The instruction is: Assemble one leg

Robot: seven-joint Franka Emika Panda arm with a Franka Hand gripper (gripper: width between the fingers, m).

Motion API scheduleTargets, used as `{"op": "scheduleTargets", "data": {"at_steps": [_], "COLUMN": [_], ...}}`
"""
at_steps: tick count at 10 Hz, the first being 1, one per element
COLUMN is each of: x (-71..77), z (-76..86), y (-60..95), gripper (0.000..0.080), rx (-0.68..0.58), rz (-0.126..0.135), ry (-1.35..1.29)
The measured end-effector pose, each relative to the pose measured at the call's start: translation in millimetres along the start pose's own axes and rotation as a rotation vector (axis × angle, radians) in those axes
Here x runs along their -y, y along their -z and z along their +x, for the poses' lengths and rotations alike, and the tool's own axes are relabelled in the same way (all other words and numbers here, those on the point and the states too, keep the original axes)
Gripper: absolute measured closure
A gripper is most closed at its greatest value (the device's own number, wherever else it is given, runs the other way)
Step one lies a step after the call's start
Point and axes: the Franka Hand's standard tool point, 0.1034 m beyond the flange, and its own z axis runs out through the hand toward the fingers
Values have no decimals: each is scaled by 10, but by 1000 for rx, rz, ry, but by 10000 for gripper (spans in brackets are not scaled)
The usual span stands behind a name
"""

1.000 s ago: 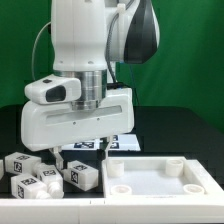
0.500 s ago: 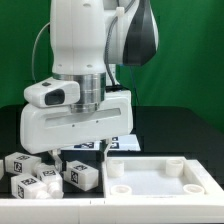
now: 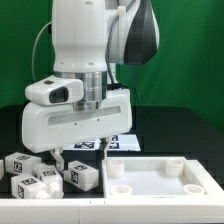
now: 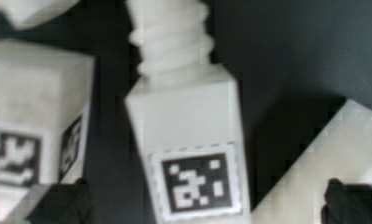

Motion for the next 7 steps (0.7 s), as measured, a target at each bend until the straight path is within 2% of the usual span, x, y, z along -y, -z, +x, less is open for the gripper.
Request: {"op": "scheduleTargets", "data": {"at_steps": [1, 3, 7], "x": [-26, 17, 15], "z": [9, 33, 23], "y": [56, 50, 33], "gripper": [151, 151, 151], "rx": [-1, -2, -1], "rz": [1, 0, 1], "ry": [82, 210, 207]}}
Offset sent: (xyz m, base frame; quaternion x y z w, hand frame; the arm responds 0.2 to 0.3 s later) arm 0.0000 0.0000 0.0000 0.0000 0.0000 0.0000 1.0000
